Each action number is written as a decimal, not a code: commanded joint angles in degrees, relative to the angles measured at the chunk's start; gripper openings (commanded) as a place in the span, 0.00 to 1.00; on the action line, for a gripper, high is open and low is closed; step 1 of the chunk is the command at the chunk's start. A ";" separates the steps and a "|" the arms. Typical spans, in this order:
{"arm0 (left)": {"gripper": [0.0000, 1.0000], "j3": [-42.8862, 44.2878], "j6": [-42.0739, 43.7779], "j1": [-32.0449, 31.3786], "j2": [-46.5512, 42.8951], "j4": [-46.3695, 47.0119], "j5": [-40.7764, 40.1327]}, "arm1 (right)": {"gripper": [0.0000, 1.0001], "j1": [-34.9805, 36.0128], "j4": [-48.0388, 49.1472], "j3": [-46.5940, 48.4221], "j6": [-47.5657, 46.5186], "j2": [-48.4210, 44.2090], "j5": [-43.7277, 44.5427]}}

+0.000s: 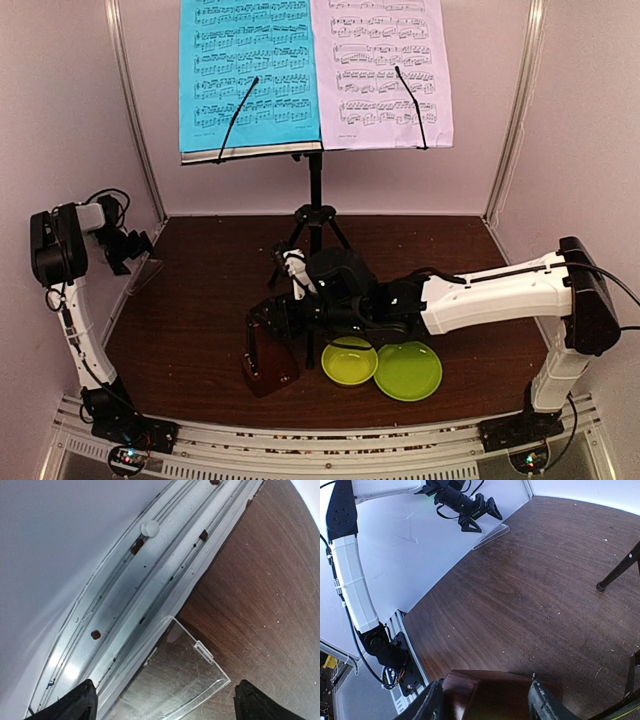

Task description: Set up the instrument practice props

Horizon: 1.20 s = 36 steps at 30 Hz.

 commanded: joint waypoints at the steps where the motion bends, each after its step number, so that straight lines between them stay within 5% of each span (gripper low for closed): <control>1: 0.98 3.28 1.83 0.61 2.00 -1.39 -1.18 | 0.58 -0.04 -2.96 0.49 -0.21 -0.08 0.90; 10: 0.98 10.21 2.35 1.16 6.19 -8.03 1.63 | 0.58 -0.11 -3.54 1.03 -0.39 0.11 0.86; 23: 0.98 6.80 -1.35 1.27 8.75 -6.06 14.14 | 0.58 -0.03 -3.00 0.34 0.23 -0.56 1.01; 36: 0.96 -0.60 -0.22 -4.17 -4.21 -1.22 9.70 | 0.58 0.24 -2.75 0.55 0.38 -0.64 1.34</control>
